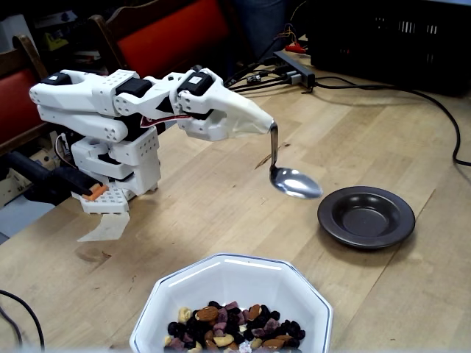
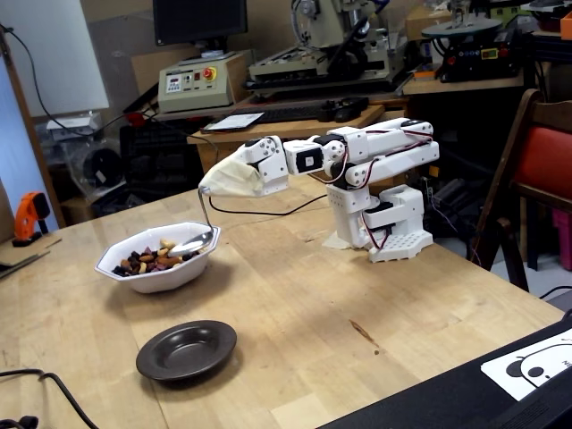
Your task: Use spoon to transfer food from the white bowl to brown plate
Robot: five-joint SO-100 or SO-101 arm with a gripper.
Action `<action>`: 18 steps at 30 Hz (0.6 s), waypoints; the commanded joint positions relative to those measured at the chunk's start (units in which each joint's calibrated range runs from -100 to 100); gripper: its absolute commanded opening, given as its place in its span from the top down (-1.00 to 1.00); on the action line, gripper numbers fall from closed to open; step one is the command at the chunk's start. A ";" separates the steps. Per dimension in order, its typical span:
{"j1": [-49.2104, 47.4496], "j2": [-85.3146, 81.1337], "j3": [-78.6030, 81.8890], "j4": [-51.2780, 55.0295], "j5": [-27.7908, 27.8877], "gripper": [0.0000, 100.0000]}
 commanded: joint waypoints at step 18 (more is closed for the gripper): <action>0.55 -0.71 -1.74 -8.09 0.05 0.95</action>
